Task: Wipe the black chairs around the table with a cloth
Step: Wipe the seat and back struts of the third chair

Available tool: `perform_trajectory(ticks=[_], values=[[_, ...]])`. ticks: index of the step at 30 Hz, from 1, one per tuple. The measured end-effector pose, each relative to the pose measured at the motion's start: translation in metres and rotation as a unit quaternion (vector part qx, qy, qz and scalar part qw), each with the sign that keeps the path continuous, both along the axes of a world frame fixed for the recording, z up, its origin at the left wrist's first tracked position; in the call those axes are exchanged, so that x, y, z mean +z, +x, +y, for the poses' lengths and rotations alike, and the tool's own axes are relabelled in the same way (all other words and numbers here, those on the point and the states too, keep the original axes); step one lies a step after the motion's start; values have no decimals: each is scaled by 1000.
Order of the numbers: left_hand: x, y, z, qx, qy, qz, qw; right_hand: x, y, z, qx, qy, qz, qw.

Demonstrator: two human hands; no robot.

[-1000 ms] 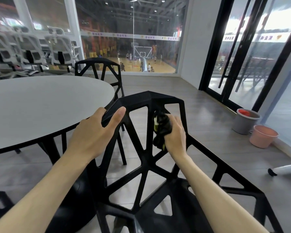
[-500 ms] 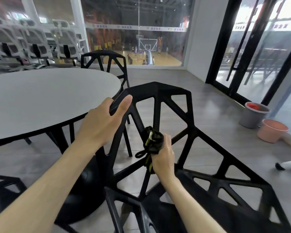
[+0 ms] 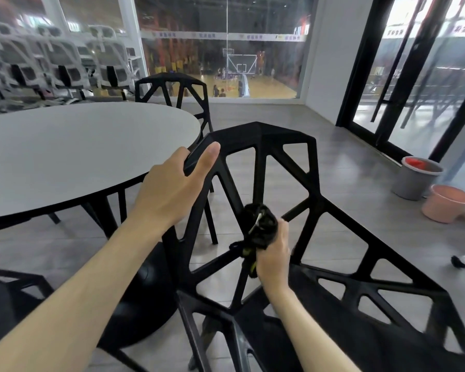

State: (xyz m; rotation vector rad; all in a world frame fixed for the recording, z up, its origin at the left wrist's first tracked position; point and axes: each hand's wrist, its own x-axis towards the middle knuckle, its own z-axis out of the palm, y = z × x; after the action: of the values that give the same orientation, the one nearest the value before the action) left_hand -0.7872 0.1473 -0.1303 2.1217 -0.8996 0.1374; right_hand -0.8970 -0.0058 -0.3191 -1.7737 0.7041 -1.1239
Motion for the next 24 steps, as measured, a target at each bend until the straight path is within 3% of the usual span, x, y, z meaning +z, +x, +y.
perform_trajectory(ticks=[4,13,16,20,24], values=[[2,-4,1,3,5,0,1000,-19,-13,12,16,-7,59,998],[3,-6,2,-4,16,17,1000,125,58,10,56,-164,-92,981],[7,-10,2,-4,14,25,1000,98,51,3,57,-181,-65,980],[10,-14,3,-1,6,31,999,21,9,-9,41,-161,52,985],[11,-12,2,18,-3,70,997,35,14,1,45,-152,42,986]])
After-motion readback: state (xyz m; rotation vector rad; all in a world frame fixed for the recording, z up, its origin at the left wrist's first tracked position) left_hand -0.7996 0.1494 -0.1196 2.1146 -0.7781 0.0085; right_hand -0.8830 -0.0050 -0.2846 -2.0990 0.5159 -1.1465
